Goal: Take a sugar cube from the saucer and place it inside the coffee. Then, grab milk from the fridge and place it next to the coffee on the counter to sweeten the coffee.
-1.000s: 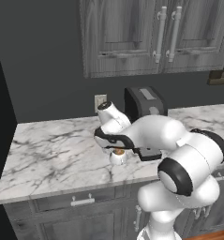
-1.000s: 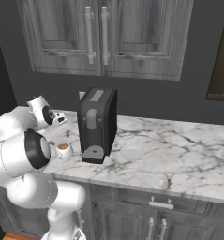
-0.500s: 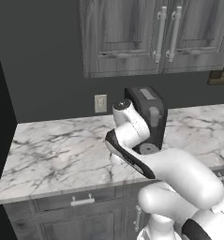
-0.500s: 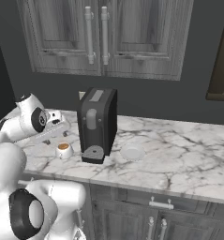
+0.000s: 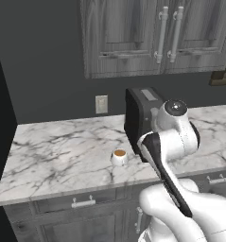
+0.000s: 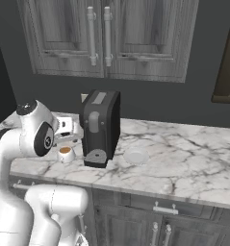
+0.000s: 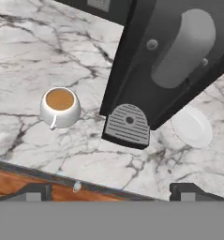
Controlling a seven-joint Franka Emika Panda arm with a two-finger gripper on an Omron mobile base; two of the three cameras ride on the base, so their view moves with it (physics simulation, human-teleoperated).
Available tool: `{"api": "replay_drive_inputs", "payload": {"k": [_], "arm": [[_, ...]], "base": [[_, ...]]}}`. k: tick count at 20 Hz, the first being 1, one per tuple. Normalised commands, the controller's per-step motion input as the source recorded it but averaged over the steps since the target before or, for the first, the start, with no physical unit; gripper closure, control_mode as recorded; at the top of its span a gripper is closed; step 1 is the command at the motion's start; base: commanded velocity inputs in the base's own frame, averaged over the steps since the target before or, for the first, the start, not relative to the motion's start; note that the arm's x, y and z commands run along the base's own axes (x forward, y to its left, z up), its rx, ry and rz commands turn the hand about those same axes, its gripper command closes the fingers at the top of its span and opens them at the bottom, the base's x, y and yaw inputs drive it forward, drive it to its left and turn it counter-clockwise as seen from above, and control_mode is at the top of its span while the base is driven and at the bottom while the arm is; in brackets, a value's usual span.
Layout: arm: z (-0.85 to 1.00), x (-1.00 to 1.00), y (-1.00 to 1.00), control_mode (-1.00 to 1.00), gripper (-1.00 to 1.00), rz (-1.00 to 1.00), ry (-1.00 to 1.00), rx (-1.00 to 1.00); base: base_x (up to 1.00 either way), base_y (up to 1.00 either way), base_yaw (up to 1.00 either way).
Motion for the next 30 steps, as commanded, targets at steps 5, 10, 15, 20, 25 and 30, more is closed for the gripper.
{"api": "replay_drive_inputs", "payload": {"k": [5,10,15,20,25,30], "arm": [[0.65,-0.57,-0.58,-1.00,-1.00,-0.10,-0.26,0.13],[0.25,-0.34,-0.50,-1.00,-1.00,0.00,-0.10,0.12],[0.00,-0.08,0.00,-1.00,-1.00,0.00,0.00,0.00],[0.00,-0.30,-0.02,1.00,-1.00,-0.01,0.00,0.00],[0.00,0.00,0.00,1.00,-1.00,0.00,0.00,0.00],[0.00,0.00,0.00,1.00,-1.00,0.00,0.00,0.00]], "base": [[0.00,0.00,0.00],[0.00,0.00,0.00],[0.00,0.00,0.00],[-0.49,-0.08,0.00],[-0.69,-0.26,0.01],[-0.64,-0.33,0.15]]}}
